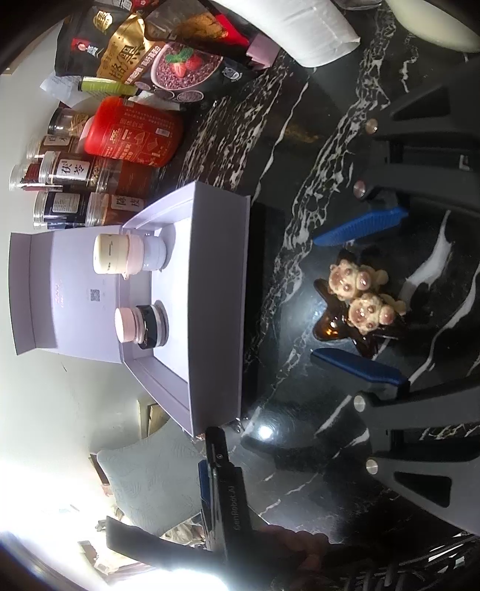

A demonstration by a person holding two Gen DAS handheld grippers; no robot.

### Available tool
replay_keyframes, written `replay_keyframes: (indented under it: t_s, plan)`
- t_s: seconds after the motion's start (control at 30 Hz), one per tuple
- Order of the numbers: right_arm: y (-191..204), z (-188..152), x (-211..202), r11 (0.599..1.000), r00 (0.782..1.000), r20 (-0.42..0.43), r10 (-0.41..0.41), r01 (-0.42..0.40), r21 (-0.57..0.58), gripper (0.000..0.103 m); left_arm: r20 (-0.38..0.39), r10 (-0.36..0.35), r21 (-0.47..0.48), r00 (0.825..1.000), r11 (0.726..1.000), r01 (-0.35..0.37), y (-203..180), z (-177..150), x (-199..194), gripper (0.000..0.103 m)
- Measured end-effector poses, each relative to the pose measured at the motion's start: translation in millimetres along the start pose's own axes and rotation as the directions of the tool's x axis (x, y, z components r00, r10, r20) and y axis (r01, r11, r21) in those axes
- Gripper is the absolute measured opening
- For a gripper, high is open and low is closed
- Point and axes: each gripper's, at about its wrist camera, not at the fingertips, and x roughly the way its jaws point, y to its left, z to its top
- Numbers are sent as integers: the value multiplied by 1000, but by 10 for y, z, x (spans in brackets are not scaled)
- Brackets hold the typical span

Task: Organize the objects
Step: 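Lift both bear hair clips and carry them toward the white box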

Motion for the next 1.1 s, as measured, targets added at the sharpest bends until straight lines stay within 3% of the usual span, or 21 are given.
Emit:
replay_keyframes:
  t_s: [0.23,0.47,0.73,0.83,0.87,0.9,1.1]
  plan:
    - [-12,22,33,1000,1000,-1,0,0,-8,59,53,90,26,995,995,-91,14,-5,-164,72]
    - [-11,45,111,1000,1000,-10,6,-6,-4,59,31,70,-17,997,997,-70,106,90,14,72]
    - [-43,44,148,1000,1000,-21,-4,4,-1,59,-12,69,44,998,997,-69,101,105,272,72]
    - [-35,42,172,1000,1000,-26,-6,6,-6,59,-22,33,30,999,999,-32,129,113,339,59]
    - [-30,41,175,1000,1000,-28,-10,9,-7,59,-29,14,20,999,1000,-13,132,112,358,43]
    - [-28,38,174,1000,1000,-28,-13,13,-7,59,-34,-3,11,999,1000,3,130,112,373,34]
    - [-98,24,158,1000,999,-37,-17,18,24,59,-28,27,59,999,998,-26,38,36,297,34]
